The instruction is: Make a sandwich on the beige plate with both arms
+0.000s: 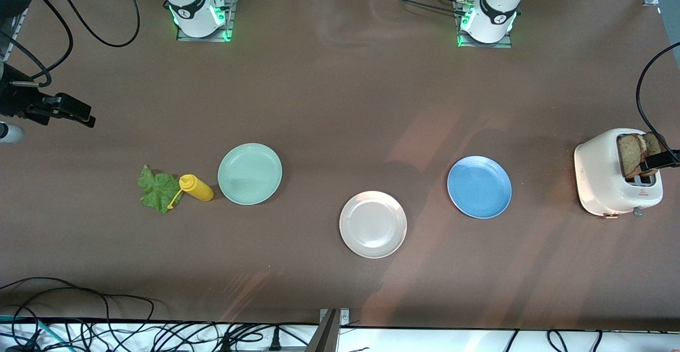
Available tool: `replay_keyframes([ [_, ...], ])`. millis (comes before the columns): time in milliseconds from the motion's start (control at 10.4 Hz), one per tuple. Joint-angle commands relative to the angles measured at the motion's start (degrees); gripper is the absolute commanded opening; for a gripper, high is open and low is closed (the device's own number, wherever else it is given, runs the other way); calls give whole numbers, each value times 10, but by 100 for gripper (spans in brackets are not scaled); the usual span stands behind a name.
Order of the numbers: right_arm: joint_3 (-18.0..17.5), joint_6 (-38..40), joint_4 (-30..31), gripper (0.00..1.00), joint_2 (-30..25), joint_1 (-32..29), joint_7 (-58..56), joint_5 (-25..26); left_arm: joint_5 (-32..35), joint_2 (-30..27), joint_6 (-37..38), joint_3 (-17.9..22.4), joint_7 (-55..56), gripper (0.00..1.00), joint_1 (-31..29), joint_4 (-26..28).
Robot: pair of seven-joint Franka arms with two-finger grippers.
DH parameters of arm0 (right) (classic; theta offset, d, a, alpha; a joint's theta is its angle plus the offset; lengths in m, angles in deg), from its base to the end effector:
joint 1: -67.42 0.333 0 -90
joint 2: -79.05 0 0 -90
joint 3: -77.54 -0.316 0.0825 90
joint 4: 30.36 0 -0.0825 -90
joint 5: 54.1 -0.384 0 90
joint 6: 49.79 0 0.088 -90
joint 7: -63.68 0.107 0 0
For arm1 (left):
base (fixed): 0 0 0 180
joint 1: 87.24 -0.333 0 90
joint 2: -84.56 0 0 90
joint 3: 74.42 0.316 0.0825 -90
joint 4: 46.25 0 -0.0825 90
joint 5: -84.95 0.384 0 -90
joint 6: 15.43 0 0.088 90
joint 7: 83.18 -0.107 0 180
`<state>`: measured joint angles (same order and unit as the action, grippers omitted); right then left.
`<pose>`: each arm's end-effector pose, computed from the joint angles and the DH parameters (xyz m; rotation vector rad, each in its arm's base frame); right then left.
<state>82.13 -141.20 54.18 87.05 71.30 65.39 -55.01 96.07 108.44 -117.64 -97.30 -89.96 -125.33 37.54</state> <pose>0.5987 -0.0024 0.5914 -3.1362 0.0660 0.0303 0.6292 0.2298 0.4529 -3.1167 -0.1965 0.1038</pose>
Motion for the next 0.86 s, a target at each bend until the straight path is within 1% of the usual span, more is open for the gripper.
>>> replay_keyframes([
  [0,-1,18,-5,100,-6,0,8,6,-17,-2,6,2,5,100,3,0],
  [479,2,21,-10,100,-1,-4,-3,6,-17,-1,6,2,7,100,3,0],
  [671,2,50,-10,100,-2,-4,9,6,-17,-1,6,2,7,100,6,-1],
  [767,3,47,-10,100,-1,-4,7,6,-17,-1,6,2,7,100,6,-3],
])
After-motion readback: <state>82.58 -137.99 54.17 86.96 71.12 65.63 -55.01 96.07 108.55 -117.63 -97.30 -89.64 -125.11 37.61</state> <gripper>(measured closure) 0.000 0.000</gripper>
